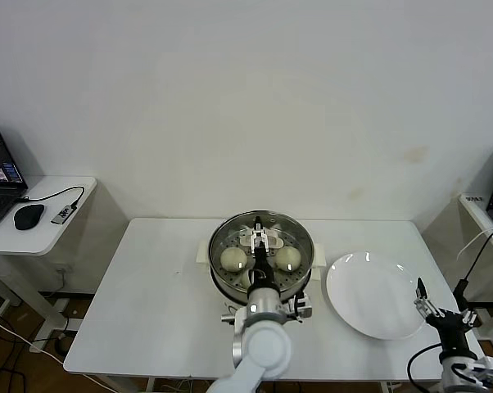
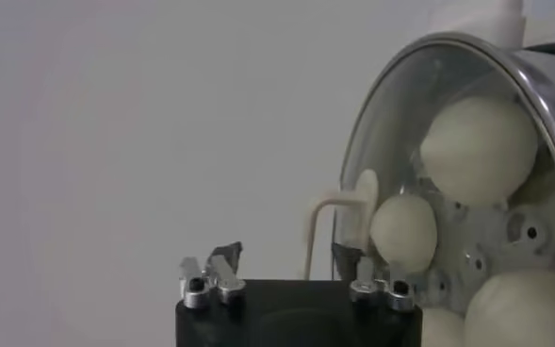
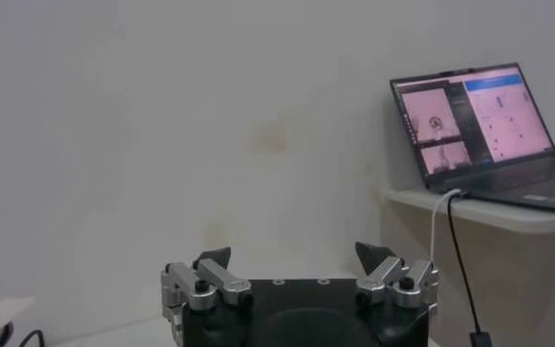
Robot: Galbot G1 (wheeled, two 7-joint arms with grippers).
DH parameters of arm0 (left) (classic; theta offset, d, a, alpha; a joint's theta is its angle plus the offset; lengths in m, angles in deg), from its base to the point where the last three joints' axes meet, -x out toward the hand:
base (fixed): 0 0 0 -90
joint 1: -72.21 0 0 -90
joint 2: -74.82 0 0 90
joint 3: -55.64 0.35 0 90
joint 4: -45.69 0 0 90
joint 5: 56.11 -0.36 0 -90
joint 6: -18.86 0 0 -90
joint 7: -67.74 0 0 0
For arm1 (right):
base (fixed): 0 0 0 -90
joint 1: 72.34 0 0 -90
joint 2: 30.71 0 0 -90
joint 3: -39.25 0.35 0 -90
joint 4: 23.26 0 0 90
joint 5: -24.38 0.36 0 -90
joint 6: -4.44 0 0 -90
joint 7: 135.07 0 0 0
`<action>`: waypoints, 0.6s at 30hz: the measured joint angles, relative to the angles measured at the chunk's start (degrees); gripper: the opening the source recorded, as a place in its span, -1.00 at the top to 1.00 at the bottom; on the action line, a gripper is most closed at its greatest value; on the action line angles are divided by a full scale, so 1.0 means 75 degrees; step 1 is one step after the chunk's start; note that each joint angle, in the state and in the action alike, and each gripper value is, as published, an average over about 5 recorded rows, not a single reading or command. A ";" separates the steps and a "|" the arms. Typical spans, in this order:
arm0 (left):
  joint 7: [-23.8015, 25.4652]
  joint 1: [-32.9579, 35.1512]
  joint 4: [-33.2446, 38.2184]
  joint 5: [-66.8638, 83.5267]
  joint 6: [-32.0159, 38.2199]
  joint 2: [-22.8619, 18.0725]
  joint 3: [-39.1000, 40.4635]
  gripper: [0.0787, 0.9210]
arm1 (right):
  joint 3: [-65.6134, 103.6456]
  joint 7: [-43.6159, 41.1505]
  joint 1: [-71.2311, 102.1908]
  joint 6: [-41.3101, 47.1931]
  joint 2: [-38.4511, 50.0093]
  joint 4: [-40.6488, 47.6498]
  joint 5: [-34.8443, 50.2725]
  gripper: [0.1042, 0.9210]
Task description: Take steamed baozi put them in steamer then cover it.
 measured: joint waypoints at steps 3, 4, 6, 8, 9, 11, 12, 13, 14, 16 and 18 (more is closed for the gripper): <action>-0.0028 0.0105 0.0172 0.0019 0.0000 0.0037 -0.0043 -0.77 | -0.0018 0.0003 -0.0006 0.0005 0.0009 0.0001 0.0003 -0.76; -0.0048 0.0141 0.0235 0.0037 -0.0001 0.0054 -0.0062 -0.77 | -0.0025 0.0003 -0.0004 0.0006 0.0011 0.0000 0.0003 -0.76; -0.0103 0.0215 0.0374 0.0105 -0.0001 0.0097 -0.0111 -0.77 | -0.0037 0.0003 0.0003 0.0006 0.0020 0.0000 0.0003 -0.76; -0.0168 0.0293 0.0524 0.0218 -0.0001 0.0150 -0.0183 -0.77 | -0.0051 0.0004 0.0013 0.0006 0.0037 -0.0001 0.0002 -0.76; -0.0206 0.0335 0.0605 0.0291 -0.0001 0.0181 -0.0229 -0.77 | -0.0060 0.0004 0.0020 0.0007 0.0048 -0.0003 0.0002 -0.76; -0.0288 0.0422 0.0770 0.0465 -0.0001 0.0247 -0.0350 -0.77 | -0.0081 0.0004 0.0034 0.0009 0.0071 -0.0010 0.0000 -0.76; -0.0336 0.0469 0.0859 0.0568 -0.0001 0.0285 -0.0429 -0.77 | -0.0092 0.0005 0.0043 0.0012 0.0082 -0.0018 -0.0001 -0.76; -0.0384 0.0518 0.0951 0.0681 -0.0001 0.0327 -0.0519 -0.77 | -0.0104 0.0008 0.0054 0.0018 0.0095 -0.0027 -0.0001 -0.76; -0.0437 0.0570 0.1049 0.0808 -0.0001 0.0375 -0.0627 -0.77 | -0.0117 0.0011 0.0067 0.0026 0.0106 -0.0039 0.0003 -0.76; -0.0565 0.0680 0.1255 0.1108 -0.0001 0.0488 -0.0881 -0.77 | -0.0163 0.0011 0.0113 0.0053 0.0142 -0.0074 0.0016 -0.76; -0.0756 0.0800 0.1450 0.1511 0.0009 0.0629 -0.1194 -0.77 | -0.0237 0.0002 0.0183 0.0083 0.0195 -0.0128 0.0033 -0.76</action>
